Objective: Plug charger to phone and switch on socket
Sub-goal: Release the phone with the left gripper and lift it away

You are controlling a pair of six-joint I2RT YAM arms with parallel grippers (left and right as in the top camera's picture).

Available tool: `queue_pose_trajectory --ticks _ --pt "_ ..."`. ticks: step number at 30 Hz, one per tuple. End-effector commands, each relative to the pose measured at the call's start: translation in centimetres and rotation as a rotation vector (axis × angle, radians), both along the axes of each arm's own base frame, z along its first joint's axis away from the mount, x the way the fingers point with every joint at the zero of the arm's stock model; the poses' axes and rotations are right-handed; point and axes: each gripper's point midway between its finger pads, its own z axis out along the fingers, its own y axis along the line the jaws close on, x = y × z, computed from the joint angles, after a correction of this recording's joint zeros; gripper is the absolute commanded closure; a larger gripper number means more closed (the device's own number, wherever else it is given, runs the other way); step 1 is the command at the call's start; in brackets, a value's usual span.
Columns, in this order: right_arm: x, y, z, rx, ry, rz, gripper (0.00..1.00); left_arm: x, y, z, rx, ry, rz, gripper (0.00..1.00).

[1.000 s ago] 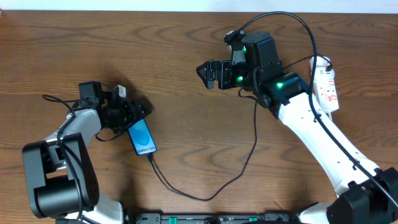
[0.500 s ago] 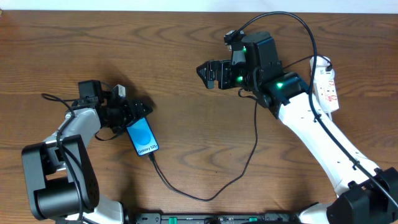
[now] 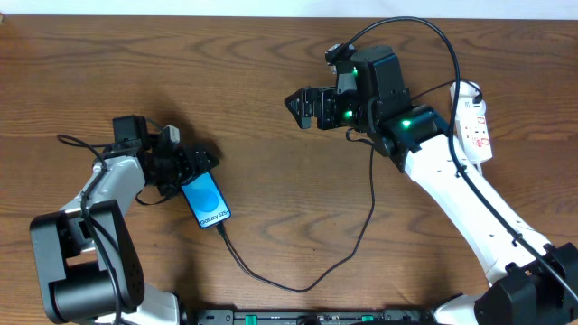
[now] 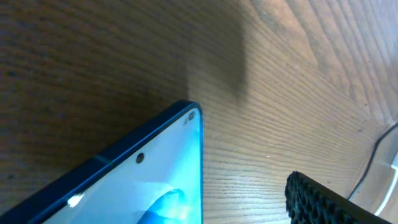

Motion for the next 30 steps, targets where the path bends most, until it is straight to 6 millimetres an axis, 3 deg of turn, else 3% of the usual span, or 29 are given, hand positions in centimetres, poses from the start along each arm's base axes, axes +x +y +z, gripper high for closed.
queue_pose_trajectory --ticks 1,30 --pt "-0.31 0.53 1.00 0.003 -0.029 0.024 0.01 -2.62 2.23 -3.29 0.144 0.137 0.031 0.10" --pt "-0.31 0.53 1.00 0.003 -0.029 0.024 0.01 -3.54 2.14 -3.43 0.142 0.177 0.029 0.10"
